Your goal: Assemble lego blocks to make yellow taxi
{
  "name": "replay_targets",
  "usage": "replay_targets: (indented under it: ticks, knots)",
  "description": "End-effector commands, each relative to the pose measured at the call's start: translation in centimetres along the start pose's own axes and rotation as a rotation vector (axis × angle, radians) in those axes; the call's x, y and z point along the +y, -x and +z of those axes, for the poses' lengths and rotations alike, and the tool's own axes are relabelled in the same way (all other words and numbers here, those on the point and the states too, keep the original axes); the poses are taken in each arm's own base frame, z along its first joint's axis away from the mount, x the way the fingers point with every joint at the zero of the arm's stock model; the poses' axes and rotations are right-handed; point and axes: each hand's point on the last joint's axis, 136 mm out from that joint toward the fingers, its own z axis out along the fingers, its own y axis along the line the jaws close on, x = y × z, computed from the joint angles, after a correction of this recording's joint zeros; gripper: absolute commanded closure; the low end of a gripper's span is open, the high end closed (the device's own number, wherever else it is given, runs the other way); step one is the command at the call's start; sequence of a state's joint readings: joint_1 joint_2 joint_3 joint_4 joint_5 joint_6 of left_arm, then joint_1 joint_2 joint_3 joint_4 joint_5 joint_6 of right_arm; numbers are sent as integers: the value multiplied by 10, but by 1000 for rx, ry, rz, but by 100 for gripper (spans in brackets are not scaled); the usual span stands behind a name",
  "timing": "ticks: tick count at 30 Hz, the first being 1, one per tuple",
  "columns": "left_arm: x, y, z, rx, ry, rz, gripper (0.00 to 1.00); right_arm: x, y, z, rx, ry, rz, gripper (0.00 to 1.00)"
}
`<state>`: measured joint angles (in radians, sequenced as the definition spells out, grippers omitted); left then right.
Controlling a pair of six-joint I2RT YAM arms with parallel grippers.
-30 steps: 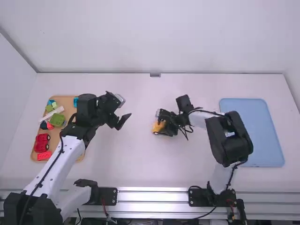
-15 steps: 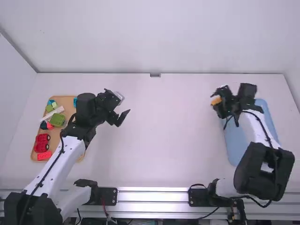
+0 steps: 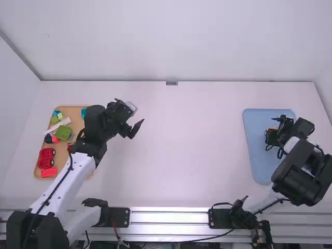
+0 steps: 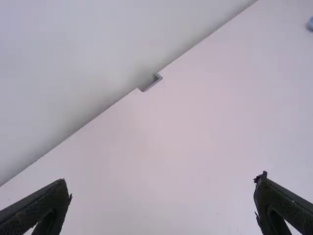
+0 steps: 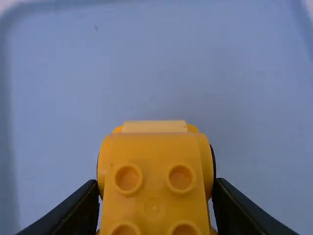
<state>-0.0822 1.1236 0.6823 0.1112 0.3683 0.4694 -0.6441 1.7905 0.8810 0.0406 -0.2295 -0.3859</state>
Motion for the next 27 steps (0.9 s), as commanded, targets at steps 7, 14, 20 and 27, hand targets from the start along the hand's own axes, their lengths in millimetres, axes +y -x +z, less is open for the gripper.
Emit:
replay_targets:
  ticks: [7, 14, 20, 27]
  knots:
    - [-4, -10, 0, 7, 6, -27, 1, -7, -4, 0, 22, -39, 34, 24]
    - [31, -20, -4, 54, 216, -206, 1, -2, 8, -27, 59, -160, 26, 1]
    - [35, -7, -15, 18, 237, -196, 1, 36, 41, -73, -11, -153, -68, 1]
    - [32, 32, -65, -106, 279, -161, 1, 95, 71, -142, -148, -121, -198, 1]
